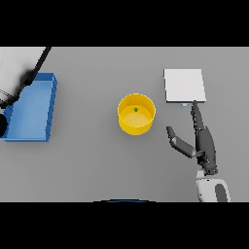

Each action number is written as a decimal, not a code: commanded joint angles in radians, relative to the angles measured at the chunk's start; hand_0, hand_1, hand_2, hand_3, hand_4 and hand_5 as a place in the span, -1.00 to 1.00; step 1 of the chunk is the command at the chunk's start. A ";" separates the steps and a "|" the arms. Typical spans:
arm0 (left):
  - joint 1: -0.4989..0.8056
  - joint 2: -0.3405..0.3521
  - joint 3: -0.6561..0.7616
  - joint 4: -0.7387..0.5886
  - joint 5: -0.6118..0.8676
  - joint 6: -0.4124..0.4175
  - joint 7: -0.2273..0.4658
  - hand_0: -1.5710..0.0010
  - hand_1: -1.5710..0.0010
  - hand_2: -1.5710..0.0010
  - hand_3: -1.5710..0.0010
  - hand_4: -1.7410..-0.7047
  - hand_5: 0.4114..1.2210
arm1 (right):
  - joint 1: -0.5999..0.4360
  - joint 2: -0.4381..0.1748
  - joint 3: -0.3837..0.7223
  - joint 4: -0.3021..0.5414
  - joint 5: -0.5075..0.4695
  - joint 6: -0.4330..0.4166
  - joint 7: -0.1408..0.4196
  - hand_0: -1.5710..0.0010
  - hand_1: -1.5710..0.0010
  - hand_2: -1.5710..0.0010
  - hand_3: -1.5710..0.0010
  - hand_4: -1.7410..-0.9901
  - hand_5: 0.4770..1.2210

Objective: Pick up the red beaker and tilt it to pour out 1 green nut into yellow bowl. Pick up the yellow bowl and place it on the metallic measuring scale.

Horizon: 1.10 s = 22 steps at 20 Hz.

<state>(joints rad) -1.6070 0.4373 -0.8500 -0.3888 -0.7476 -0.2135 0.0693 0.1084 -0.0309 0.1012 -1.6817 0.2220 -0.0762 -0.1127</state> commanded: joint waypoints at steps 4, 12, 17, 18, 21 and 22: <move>0.100 0.107 0.180 0.024 0.230 0.104 0.019 -1.00 -1.00 -0.99 -0.78 -0.99 1.00 | 0.001 -0.019 -0.010 0.007 -0.015 0.017 -0.021 1.00 1.00 1.00 1.00 0.38 -0.70; 0.481 0.277 0.360 -0.272 0.576 0.360 0.249 -1.00 -1.00 -1.00 -0.84 -1.00 1.00 | -0.019 -0.043 -0.001 0.027 0.003 0.030 -0.018 1.00 1.00 1.00 1.00 0.41 -0.64; 0.764 0.344 0.375 -0.554 0.697 0.531 0.443 -1.00 -1.00 -1.00 -0.85 -1.00 1.00 | -0.010 -0.052 0.007 0.012 0.015 0.033 -0.028 1.00 1.00 1.00 1.00 0.43 -0.53; 0.816 0.363 0.371 -0.610 0.709 0.561 0.461 -1.00 -1.00 -1.00 -0.85 -1.00 1.00 | 0.000 -0.052 0.010 0.009 0.019 0.032 -0.032 1.00 1.00 1.00 1.00 0.42 -0.52; 0.928 0.377 0.353 -0.707 0.743 0.630 0.499 -1.00 -1.00 -1.00 -0.84 -1.00 1.00 | -0.016 -0.049 0.010 0.030 0.024 0.029 -0.013 1.00 1.00 1.00 1.00 0.40 -0.50; 0.956 0.376 0.348 -0.729 0.757 0.649 0.520 -1.00 -1.00 -1.00 -0.85 -1.00 1.00 | -0.016 -0.052 0.010 0.022 0.018 0.035 -0.022 1.00 1.00 1.00 1.00 0.39 -0.50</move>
<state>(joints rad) -0.6499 0.8133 -0.5023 -1.1174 0.0119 0.4351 0.5885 0.0924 -0.0831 0.1109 -1.6596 0.2404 -0.0416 -0.1366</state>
